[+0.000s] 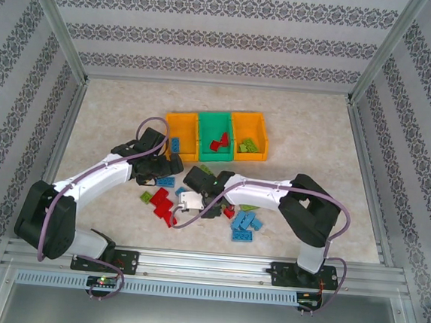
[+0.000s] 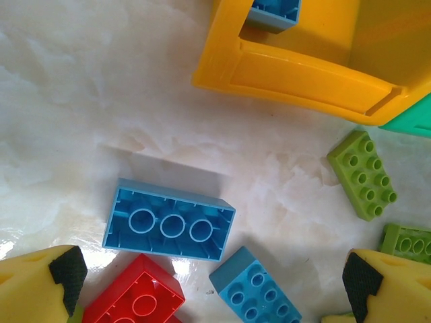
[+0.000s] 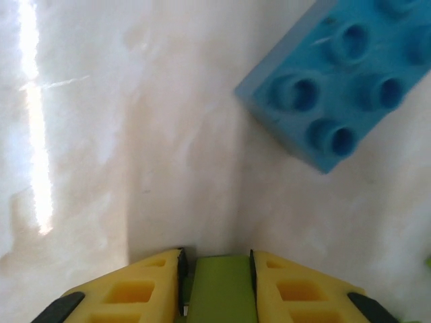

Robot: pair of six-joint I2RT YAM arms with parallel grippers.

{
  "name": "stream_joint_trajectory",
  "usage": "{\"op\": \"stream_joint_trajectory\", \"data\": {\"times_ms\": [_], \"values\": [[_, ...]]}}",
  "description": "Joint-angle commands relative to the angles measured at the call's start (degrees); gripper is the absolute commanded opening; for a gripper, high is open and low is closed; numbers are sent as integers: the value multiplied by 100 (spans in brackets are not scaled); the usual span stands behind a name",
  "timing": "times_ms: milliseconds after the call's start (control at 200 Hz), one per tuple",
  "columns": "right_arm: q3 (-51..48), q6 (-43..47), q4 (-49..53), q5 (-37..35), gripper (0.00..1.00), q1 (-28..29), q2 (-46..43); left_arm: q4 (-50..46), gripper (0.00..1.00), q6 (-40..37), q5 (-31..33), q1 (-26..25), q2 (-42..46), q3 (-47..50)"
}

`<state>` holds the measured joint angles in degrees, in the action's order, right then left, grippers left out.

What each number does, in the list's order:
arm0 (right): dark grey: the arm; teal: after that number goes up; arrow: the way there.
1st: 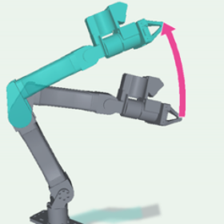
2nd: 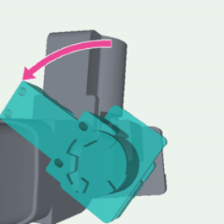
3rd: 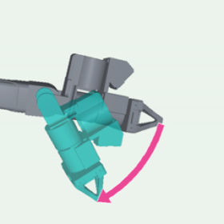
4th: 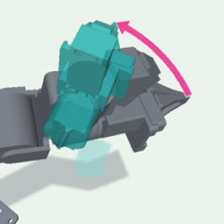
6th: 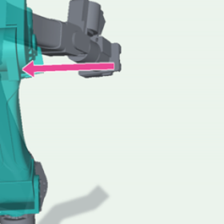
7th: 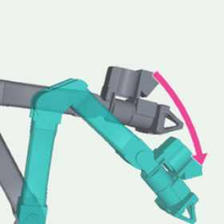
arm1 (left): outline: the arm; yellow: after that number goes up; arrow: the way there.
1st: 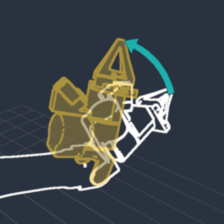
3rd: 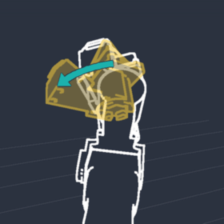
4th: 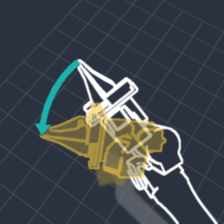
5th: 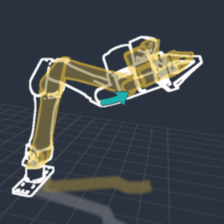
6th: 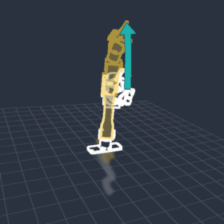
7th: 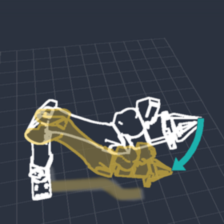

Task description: Sort the legos into containers by color

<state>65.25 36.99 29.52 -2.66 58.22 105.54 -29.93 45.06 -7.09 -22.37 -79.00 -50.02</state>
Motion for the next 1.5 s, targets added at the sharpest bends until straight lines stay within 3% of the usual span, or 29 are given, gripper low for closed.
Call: {"op": "stream_joint_trajectory", "data": {"times_ms": [0,165,405,754,1004,1169,1394,1494], "values": [[287,-229,-494,-235,24,-95,94,111,99,10,10,83,151,83],[454,-338,-467,-121,19,-133,99,94,99,22,19,84,182,107],[769,-721,-349,112,19,-388,-277,49,99,22,92,86,276,109],[902,-1267,-509,638,19,-1995,-770,-142,99,29,312,88,490,129],[1909,-2252,-390,587,18,-3100,-95,-359,99,66,479,100,540,187],[2748,-2924,-154,187,19,-3508,596,-468,99,16,535,94,475,180],[3407,-3646,61,462,23,-3923,1300,-526,99,-75,499,86,354,-19],[3459,-3751,102,547,30,-3974,1412,-501,99,-66,507,88,335,-51]]}}
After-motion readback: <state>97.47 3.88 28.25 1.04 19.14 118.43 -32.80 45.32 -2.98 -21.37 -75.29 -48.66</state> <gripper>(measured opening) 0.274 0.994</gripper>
